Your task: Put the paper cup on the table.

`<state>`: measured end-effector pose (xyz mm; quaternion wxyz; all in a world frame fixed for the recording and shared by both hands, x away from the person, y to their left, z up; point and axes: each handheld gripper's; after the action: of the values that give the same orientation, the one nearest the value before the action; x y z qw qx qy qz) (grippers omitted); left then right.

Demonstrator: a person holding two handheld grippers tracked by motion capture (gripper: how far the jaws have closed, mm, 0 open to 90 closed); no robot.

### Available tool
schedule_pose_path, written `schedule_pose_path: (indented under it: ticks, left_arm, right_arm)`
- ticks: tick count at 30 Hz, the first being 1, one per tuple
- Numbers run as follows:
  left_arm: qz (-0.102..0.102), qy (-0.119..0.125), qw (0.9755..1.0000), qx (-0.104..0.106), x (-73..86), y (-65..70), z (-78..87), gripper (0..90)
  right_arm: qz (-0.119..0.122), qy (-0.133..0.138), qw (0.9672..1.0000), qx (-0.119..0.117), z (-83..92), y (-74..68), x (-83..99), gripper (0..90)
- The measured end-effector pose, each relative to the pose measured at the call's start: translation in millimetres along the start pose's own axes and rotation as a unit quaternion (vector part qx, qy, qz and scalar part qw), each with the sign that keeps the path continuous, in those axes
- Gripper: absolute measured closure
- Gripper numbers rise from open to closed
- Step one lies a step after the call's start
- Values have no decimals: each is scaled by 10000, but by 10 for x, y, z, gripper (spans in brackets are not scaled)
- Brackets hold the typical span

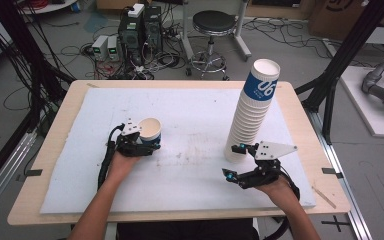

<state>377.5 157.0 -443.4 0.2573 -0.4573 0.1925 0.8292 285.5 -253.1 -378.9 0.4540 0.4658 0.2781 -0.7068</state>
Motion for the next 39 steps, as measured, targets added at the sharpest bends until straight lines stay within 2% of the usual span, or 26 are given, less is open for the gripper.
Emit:
schedule_pose_path:
  ticks: [2, 6, 12, 18, 25, 29, 31, 34, 37, 39]
  left_arm:
    - [-46, -166, 9998, -20, 20, 6, -24, 227]
    - [0, 23, 10000, -16, 22, 2, 16, 223]
    - [115, 4, 9999, -48, 58, -24, 64, 207]
    - [137, -12, 9999, -75, 91, -27, 140, 207]
    - [152, -43, 9998, -144, 150, -59, 261, 207]
    - [259, 39, 9995, -177, 183, -107, 375, 206]
    - [339, 204, 9992, -111, 207, -145, 469, 206]
    - [431, 595, 9973, 75, 217, -182, 611, 206]
    - [522, 1064, 9927, 222, 194, -187, 742, 206]
    - [559, 1352, 9885, 372, 167, -181, 818, 207]
  right_arm:
    - [24, 15, 10000, 16, -4, 3, -1, 178]
    - [-13, 7, 10000, -2, -2, 7, -1, 178]
    - [-4, -9, 10000, 4, -3, 9, 4, 178]
    - [-4, 0, 10000, 24, -1, 12, 4, 178]
    - [-19, -13, 10000, 23, -11, 14, 8, 178]
    - [-30, -7, 10000, 7, -8, 16, 9, 178]
    - [-50, -21, 10000, 11, -3, 15, 11, 178]
    - [-19, -7, 10000, 45, 0, 25, 17, 178]
    - [-45, -21, 9999, 104, 12, 30, 18, 178]
    - [-53, -20, 9998, 164, 23, 38, 19, 178]
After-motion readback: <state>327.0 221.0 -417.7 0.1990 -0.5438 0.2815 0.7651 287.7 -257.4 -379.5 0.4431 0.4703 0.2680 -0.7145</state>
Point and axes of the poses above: each handheld gripper's, and its own axes: z roughly backward along the jaws, x roughly out of its underside, y roughly to its right, and after that the axes turned 3 degrees about z, right-handed
